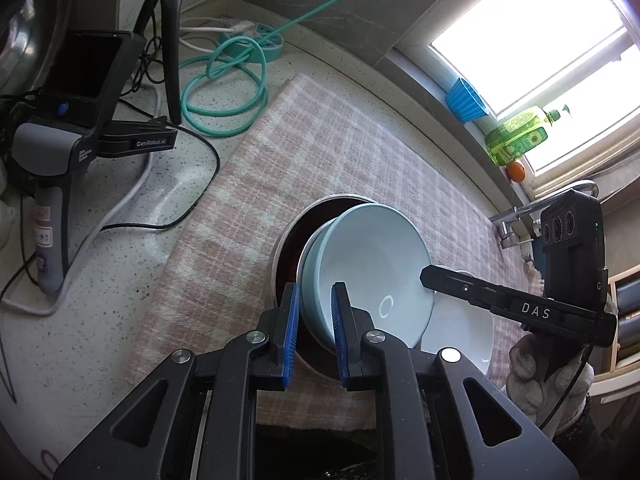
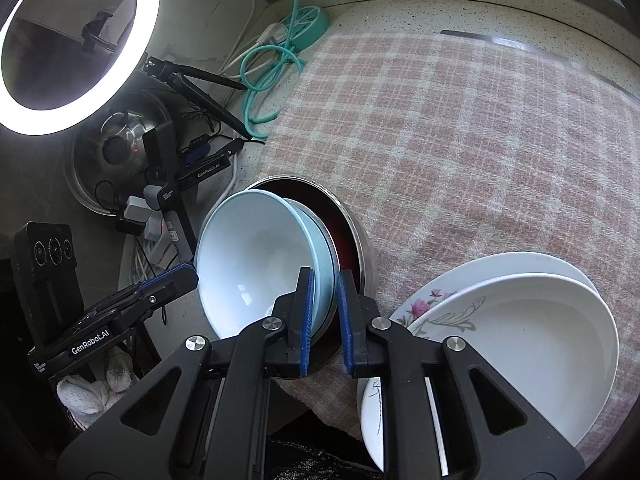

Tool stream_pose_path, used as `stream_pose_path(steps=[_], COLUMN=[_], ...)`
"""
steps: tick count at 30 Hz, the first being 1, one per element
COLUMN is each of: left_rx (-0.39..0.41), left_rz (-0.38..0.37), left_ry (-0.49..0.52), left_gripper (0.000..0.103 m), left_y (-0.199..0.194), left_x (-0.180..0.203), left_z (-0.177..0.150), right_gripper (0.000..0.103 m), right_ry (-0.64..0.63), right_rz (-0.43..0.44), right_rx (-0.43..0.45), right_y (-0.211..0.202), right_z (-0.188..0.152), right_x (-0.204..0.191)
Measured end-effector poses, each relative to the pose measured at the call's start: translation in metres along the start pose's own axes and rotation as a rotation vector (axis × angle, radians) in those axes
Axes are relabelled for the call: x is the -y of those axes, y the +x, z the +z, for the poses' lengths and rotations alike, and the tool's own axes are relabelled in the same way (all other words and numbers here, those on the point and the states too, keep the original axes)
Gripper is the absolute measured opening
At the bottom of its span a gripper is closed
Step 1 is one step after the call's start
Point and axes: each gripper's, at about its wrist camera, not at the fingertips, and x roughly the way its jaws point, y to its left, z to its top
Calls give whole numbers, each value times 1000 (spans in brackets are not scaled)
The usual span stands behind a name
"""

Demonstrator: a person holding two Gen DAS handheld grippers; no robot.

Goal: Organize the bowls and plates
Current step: 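Lower the light blue bowl into the red bowl inside the steel bowl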

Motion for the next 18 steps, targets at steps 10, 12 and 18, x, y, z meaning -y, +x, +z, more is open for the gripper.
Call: stream_pose_path(steps=[10, 12, 18], left_rx=[48, 39, 12], left_rz=[32, 30, 21], left_ry=[-41, -48, -46], left_gripper=[15, 15, 15], left_y=[-13, -9, 1], left_x=[-21, -24, -23], left_z=[3, 3, -2], right_gripper=[39, 39, 39], right_ry=[25, 43, 67], right_rz=[-44, -49, -34], right_rx=[90, 84, 54], right_y=[-28, -26, -17], right_z=[-2, -3, -6], right_x=[16, 23, 31])
